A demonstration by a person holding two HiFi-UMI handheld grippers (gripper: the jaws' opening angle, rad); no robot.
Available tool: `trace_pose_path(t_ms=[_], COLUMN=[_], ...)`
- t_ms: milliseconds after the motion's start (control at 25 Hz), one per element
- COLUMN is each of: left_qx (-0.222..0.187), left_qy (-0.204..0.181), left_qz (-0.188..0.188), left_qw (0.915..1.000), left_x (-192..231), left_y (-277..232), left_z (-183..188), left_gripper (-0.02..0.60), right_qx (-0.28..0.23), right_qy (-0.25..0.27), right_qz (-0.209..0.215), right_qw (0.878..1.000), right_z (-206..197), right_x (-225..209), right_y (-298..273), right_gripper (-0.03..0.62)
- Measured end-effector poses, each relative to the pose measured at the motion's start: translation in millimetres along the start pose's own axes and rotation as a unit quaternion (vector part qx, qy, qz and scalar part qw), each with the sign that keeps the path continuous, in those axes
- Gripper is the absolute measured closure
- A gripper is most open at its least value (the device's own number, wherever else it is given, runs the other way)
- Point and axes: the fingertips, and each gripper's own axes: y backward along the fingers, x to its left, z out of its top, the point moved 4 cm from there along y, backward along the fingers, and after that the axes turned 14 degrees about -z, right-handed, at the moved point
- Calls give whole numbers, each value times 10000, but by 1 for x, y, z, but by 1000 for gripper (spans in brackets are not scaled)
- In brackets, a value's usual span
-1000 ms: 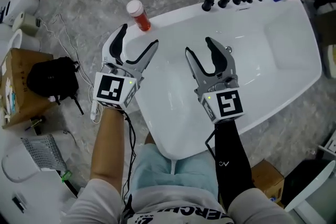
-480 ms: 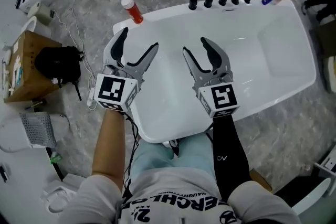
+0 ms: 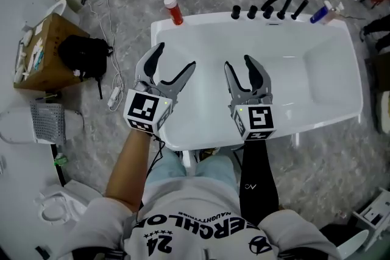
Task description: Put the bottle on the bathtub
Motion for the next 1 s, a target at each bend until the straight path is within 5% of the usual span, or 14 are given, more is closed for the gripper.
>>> trace_pose_path(t_ms=[200, 440, 800, 1000], left_qx=[175, -26, -408, -537], left_qy=[-453, 16, -222, -248], left_qz=[26, -95, -334, -397], left_qw=[9988, 9999, 9984, 9975], left_x=[6, 9, 20, 27], left_y=[30, 61, 97, 122], left_z=[12, 21, 51, 60], left_gripper=[98, 107, 138, 211], right_qx=[-140, -357, -682, -793], right_qy=[261, 400, 595, 788], right_qz=[107, -59, -24, -74], right_qw=[9995, 9985, 9959, 9937], right_z=[24, 55, 97, 108], right_x=[32, 57, 109, 132], right_y=[4, 9, 20, 31], right_gripper=[363, 381, 382, 453])
